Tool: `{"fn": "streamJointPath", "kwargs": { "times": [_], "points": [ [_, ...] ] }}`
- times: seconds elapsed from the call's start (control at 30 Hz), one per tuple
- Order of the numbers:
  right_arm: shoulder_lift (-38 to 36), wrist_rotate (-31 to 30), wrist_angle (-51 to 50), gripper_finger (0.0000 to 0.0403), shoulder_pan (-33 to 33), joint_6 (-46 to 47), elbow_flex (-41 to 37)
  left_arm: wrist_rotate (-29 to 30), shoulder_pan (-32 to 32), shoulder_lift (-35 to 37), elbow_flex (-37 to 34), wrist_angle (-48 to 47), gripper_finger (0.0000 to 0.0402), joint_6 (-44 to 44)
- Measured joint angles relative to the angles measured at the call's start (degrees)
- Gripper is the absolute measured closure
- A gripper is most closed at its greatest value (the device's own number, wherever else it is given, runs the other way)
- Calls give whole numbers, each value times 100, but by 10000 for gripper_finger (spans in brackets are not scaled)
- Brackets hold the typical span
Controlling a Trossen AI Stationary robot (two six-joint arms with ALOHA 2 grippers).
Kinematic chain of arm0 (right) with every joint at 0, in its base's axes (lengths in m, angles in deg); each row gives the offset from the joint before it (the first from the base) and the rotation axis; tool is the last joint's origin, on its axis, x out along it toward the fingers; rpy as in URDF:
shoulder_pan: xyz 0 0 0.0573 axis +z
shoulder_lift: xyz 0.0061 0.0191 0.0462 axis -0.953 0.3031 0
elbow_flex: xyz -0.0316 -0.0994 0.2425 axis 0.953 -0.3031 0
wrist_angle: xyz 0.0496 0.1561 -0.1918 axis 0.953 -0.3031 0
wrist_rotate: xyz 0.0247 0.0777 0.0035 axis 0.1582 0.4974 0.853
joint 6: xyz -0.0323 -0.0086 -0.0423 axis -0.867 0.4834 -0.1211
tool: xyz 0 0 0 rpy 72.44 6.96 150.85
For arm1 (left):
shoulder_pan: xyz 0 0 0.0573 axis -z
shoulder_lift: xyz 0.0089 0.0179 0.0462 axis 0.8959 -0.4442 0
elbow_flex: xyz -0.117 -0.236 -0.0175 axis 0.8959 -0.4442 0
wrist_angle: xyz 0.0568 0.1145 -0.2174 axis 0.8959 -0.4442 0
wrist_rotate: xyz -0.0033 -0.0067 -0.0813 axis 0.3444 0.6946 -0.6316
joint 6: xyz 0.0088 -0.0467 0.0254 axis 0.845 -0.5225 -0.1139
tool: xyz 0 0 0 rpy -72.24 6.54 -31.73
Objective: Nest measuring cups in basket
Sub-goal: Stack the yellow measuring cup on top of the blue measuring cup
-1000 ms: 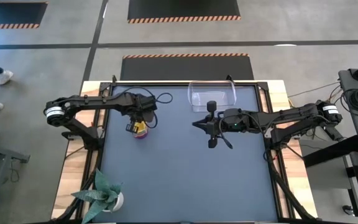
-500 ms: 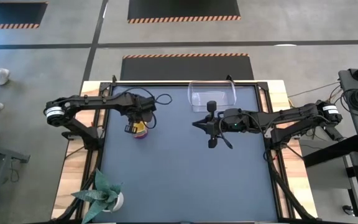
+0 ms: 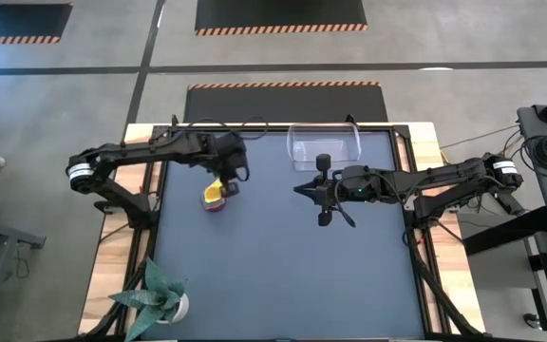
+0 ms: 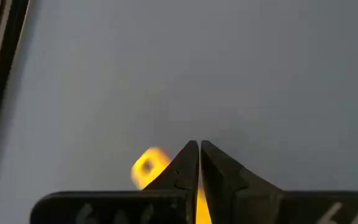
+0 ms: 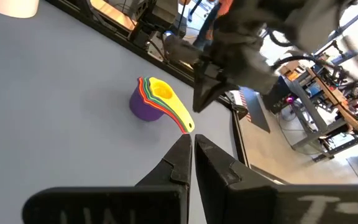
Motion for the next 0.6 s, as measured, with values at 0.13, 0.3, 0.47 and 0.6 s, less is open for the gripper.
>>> {"fn": "streamJointPath", "kwargs": {
  "times": [0.13, 0.3, 0.47, 0.6],
  "points": [
    [2, 0, 0, 394, 0, 0, 0, -128, 70, 0, 7, 444, 402, -800],
    [0, -1, -1, 394, 0, 0, 0, -128, 194, -72, -99, 704, 402, -1328],
    [0, 0, -2, 394, 0, -6, 1, -117, 304, -446, -116, 720, 402, -1679],
    [0, 0, -2, 394, 0, 0, 0, -89, 308, -809, -117, 679, 402, -1847]
  ]
}}
